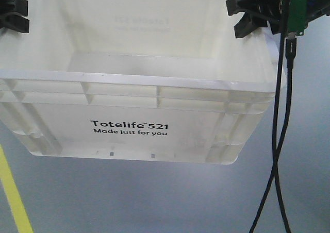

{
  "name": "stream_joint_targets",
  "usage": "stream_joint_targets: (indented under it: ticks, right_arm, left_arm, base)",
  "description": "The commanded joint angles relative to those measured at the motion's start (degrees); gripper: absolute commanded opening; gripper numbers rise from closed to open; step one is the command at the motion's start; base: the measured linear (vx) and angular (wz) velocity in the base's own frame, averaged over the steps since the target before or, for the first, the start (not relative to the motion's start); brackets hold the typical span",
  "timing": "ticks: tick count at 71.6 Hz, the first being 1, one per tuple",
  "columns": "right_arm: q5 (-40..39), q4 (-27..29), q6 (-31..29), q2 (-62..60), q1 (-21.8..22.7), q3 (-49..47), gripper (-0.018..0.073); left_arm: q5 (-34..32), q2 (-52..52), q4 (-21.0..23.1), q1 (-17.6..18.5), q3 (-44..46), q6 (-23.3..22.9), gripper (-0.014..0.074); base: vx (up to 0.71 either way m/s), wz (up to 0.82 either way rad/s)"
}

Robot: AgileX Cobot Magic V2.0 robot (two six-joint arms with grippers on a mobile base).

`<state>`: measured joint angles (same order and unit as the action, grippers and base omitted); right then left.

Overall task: Place moving items into box and shelve
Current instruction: 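Hold the lifted tote with both grippers while the base drives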

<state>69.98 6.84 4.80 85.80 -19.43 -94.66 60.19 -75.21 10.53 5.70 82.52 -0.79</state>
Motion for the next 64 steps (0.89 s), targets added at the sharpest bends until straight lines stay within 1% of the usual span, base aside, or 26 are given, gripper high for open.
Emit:
stream_joint_targets:
  ticks: [1,37,64]
  right_arm:
    - [-5.9,4.4,-2.4,-3.1,-0.2,-2.8,-0.0012]
    - [-5.9,4.4,-2.4,-3.1,-0.2,-2.8,-0.0012]
    - [-5.9,4.4,-2.4,-3.1,-0.2,-2.8,-0.0012]
  left_arm:
    - [-7.7,2.5,3.3,0.3,2.6,0.2,-0.0017]
    - [-7.7,2.5,3.3,0.3,2.6,0.2,-0.0017]
    - [-7.6,2.5,3.3,0.3,2.6,0.2,-0.0017]
  base:
    - [0.18,0.72]
    - [0.22,0.69]
    - [0.27,0.53]
